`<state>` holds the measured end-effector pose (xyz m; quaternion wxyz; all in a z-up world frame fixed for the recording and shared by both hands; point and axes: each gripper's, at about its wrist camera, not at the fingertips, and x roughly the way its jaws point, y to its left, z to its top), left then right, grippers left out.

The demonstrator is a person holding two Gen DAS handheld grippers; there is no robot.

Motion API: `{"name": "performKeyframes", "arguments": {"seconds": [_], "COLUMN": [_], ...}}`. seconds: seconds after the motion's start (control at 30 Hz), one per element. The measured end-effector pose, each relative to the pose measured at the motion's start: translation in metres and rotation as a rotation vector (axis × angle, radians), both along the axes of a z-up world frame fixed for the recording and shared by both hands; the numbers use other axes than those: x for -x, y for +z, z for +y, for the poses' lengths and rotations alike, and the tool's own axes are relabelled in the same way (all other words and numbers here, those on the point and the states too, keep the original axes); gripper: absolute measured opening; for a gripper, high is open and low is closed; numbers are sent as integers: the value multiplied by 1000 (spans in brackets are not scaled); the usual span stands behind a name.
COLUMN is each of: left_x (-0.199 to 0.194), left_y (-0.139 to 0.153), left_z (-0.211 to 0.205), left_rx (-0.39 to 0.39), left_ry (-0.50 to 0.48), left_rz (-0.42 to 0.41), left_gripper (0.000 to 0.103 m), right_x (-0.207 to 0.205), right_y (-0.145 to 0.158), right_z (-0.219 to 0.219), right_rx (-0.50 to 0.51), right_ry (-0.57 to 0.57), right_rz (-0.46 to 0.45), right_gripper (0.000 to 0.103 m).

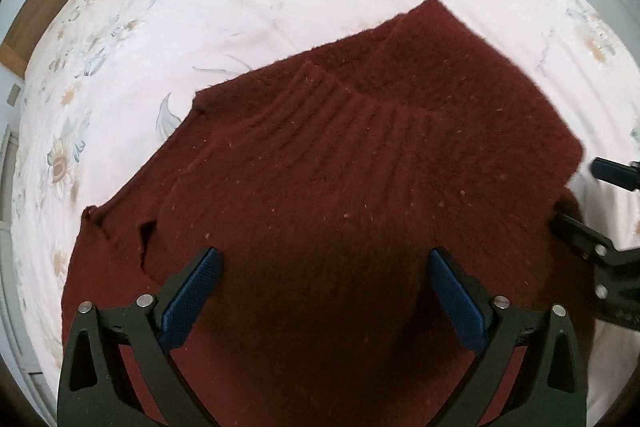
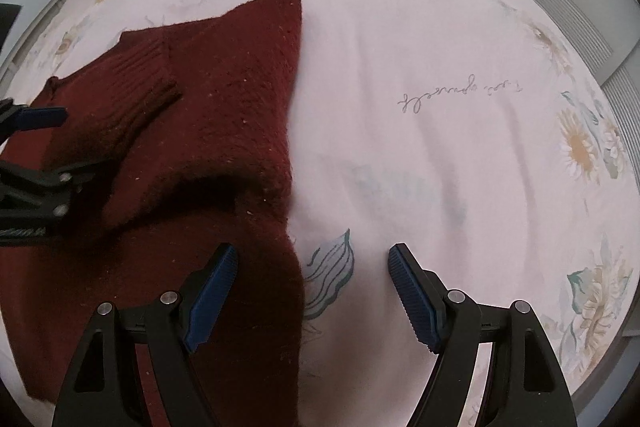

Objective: Fold small clothes
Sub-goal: 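Grasp the cuff of the other sleeve with the left gripper, then lay the held sleeve across the sweater body and open the left gripper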

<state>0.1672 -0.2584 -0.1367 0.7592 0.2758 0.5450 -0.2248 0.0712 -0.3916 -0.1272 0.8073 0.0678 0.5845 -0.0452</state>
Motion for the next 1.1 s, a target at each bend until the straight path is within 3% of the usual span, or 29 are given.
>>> {"name": "performKeyframes", "arguments": {"seconds": [0.07, 0.13, 0.2, 0.27, 0.37, 0.4, 0.47, 0.5, 0.67, 0.83, 0.93, 1.1], "left_x": [-3, -5, -7, -9, -19, -22, -27, -29, -36, -27, -29, -14], "left_y": [-8, -14, -17, -14, -6, -1, 11, 19, 50, 81, 65, 23], "left_z": [-3, -6, -7, -8, 4, 11, 24, 32, 78, 142, 169, 197], "left_rx": [-16, -24, -25, -24, 27, 48, 81, 99, 177, 269, 279, 265], "left_ry": [-8, -15, -17, -4, 40, 62, 90, 104, 181, 322, 402, 514], "left_rz": [-3, 9, 8, -16, -5, -8, -32, -51, -129, -166, -125, 4], "left_gripper": [82, 75, 60, 27, 14, 14, 13, 13, 13, 14, 14, 25], "right_x": [-3, -6, -14, -20, -35, -39, -48, -50, -48, -39, -38, -40], "right_y": [-3, -4, -3, -2, 1, 1, 0, 0, 12, 2, -2, -5], "right_z": [-1, 2, 4, 5, 8, 9, 12, 12, 12, 25, 26, 29], "right_rx": [-3, -3, -2, -5, -15, -16, -16, -23, 1, 3, 16, 21], "right_ry": [2, 1, 3, 5, 16, 18, 24, 26, -12, 8, 25, 31], "right_rz": [3, 1, -9, -21, -41, -42, -38, -45, -98, -70, -54, -41], "right_gripper": [79, 79, 79, 79, 79, 76, 45, 21, 17, 16, 16, 16]}}
